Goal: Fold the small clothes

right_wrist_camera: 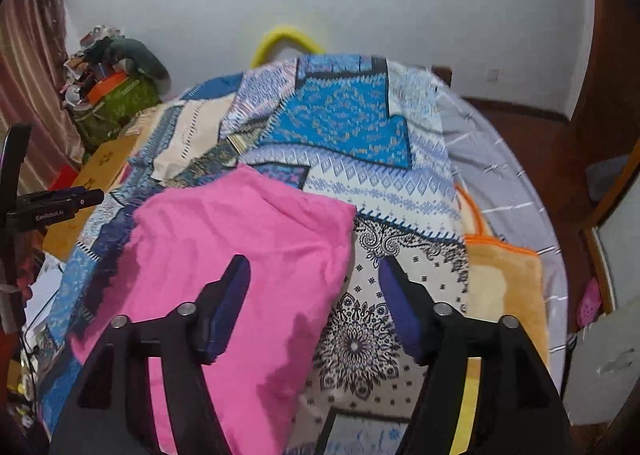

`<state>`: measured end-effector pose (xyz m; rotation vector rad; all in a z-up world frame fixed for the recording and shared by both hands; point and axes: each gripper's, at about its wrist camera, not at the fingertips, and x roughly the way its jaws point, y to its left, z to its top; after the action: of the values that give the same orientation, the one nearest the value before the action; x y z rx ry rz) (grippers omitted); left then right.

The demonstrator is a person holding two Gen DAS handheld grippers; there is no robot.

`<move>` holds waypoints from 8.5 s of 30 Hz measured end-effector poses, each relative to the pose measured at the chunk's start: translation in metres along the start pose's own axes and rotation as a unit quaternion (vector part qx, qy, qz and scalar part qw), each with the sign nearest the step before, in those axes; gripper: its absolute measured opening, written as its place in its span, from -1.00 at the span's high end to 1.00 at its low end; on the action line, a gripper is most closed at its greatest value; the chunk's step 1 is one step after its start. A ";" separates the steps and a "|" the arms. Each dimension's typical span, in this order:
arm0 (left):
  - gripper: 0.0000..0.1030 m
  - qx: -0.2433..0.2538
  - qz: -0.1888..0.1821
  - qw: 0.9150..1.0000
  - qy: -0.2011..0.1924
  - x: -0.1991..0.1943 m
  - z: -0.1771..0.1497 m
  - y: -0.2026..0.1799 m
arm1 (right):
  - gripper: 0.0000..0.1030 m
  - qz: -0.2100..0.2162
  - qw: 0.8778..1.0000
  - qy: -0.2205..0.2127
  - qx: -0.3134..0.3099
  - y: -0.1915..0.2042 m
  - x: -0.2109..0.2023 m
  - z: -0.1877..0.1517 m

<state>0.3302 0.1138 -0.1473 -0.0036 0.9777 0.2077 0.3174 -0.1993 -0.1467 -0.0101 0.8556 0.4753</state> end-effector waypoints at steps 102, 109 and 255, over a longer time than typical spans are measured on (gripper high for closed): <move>0.09 0.067 0.004 0.997 0.040 0.118 0.077 -0.041 | 0.21 0.032 0.997 0.068 0.009 -0.008 0.121 0.058; -0.62 0.046 -0.009 0.998 0.044 0.097 0.055 -0.012 | -0.41 0.039 0.996 0.075 0.033 -0.022 0.103 0.042; -0.69 -0.050 -0.008 0.935 -0.350 -0.314 -0.156 0.051 | -0.37 0.123 0.947 -0.283 -0.088 0.192 -0.200 -0.041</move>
<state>0.0231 0.0943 0.0285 -0.0291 0.2528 0.2225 0.0984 -0.1149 0.0061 0.0687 0.2463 0.7441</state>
